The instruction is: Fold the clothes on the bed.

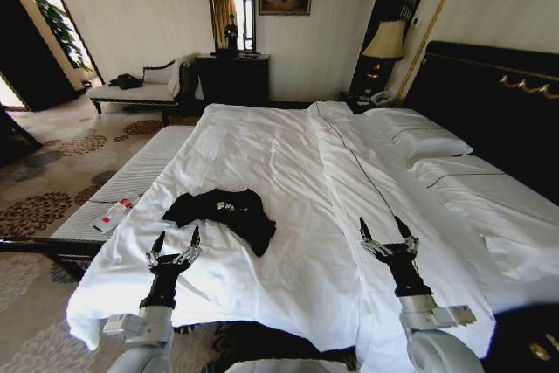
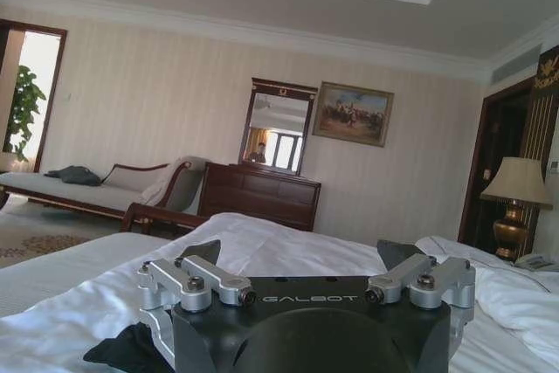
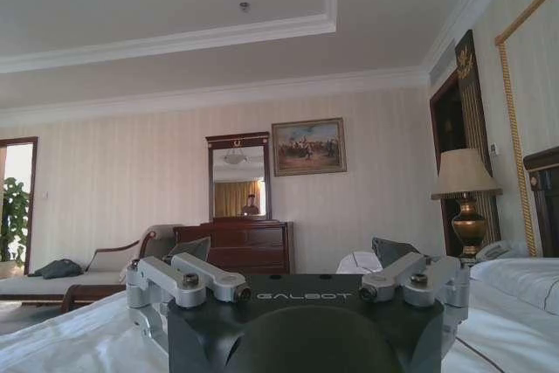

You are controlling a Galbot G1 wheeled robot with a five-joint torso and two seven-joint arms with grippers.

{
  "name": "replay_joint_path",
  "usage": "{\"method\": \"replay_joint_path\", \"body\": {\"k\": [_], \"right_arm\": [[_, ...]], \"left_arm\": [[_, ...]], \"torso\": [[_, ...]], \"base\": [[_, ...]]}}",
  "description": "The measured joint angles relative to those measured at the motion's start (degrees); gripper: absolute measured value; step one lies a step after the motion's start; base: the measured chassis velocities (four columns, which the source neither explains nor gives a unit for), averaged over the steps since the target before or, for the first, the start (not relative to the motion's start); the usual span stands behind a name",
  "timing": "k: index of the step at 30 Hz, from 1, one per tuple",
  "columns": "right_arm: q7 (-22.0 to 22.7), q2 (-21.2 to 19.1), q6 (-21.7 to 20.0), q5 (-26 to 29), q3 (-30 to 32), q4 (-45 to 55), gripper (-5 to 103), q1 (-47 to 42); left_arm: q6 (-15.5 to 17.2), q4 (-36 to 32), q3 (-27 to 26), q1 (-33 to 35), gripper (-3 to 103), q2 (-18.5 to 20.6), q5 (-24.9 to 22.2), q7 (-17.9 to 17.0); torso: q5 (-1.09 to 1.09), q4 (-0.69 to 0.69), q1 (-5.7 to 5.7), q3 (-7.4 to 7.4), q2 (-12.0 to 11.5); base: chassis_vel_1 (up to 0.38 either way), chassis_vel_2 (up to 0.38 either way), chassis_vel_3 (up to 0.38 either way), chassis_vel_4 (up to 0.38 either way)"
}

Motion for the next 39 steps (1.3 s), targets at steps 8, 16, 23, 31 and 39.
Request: {"method": "replay_joint_path", "body": {"k": [8,16,23,31,39], "right_arm": [[-0.2,0.2,0.3,-1.5,0.0,0.0,100,0.0],[-0.7,0.3,0.6,-1.8,-0.1,0.0,100,-0.2],[-1.4,0.4,0.8,-0.9,-0.4,0.0,100,-0.3],[-2.0,0.5,1.1,-0.7,-0.3,0.0,100,-0.2],[-1.9,0.4,1.1,0.3,-0.8,-0.3,100,-0.2]], "left_arm": [[0.0,0.0,0.4,0.2,100,-0.2,0.2,0.0],[-0.1,-0.3,1.0,0.5,100,-0.7,0.8,0.0],[-0.3,-0.5,0.9,0.8,100,-0.8,1.0,0.0],[-0.3,-0.3,0.9,0.7,100,-0.9,1.3,0.0],[-0.3,0.2,1.1,0.5,100,-0.9,1.3,0.0]], "torso": [[0.00,0.00,0.00,0.00,0.0],[0.00,0.00,0.00,0.00,0.0],[0.00,0.00,0.00,0.00,0.0],[0.00,0.00,0.00,0.00,0.0],[0.00,0.00,0.00,0.00,0.0]], "base": [[0.000,0.000,0.000,0.000],[0.000,0.000,0.000,0.000],[0.000,0.000,0.000,0.000],[0.000,0.000,0.000,0.000],[0.000,0.000,0.000,0.000]]}}
